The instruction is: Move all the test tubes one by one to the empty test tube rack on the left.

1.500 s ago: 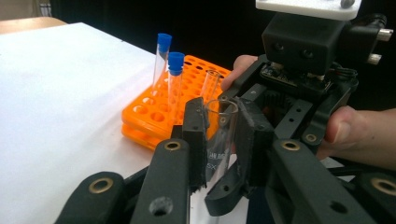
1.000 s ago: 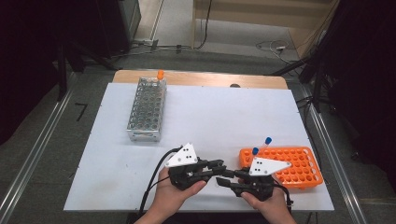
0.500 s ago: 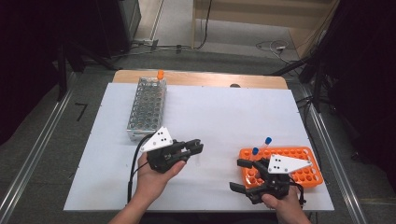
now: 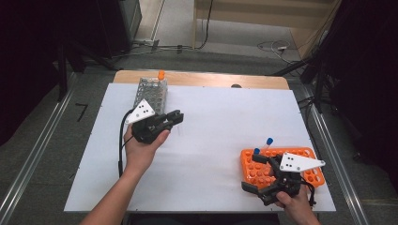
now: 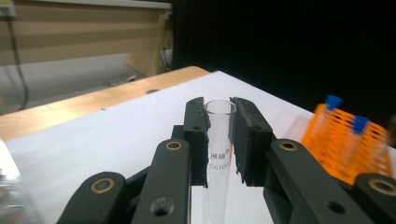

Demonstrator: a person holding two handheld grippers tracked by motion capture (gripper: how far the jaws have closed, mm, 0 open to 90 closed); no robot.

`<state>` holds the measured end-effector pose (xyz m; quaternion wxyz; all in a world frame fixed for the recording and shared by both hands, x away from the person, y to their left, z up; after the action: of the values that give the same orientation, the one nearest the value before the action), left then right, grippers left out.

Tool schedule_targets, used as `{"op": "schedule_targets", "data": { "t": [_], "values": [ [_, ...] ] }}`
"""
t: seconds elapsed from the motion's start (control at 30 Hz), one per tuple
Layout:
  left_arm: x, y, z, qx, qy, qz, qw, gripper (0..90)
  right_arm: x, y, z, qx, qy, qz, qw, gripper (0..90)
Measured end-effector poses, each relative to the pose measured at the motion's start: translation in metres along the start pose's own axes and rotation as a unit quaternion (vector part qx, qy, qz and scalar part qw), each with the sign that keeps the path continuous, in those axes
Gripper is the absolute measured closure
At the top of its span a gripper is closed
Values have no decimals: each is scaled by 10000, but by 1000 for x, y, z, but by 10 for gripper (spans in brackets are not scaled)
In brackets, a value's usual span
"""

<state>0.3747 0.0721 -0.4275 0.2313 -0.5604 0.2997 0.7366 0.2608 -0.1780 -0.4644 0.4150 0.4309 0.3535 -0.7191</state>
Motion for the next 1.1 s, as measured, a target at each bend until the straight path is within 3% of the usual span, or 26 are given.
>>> {"op": "schedule_targets", "data": {
  "t": [0.5, 0.77, 0.97, 1.1],
  "values": [
    [-27, -74, -14, -796, 270, 114, 9964, 773, 4, 25, 28, 391, 145, -69, 9991, 0],
    [-37, -117, -27, -1404, 421, 184, 9890, 773, 16, 37, 44, 621, 87, -129, 9979, 0],
    [-42, -144, -32, -1884, 573, 275, 9800, 773, 25, 46, 49, 679, 3, -194, 9975, 0],
    [-39, -158, -37, -2077, 599, 373, 9757, 773, 32, 50, 50, 726, -90, -212, 9971, 15]
  ]
}}
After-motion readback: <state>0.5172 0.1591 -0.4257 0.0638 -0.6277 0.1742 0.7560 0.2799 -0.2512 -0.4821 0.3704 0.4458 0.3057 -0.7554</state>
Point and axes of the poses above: each handheld gripper's, and its own axes: z roughly backward along the jaws, x roughly out of its underside, y roughly to its right, the point moved 10 cm from there along -z, roughly forward along the jaws, and after that the axes turned 2 degrees about z, right-handed, at the moved point
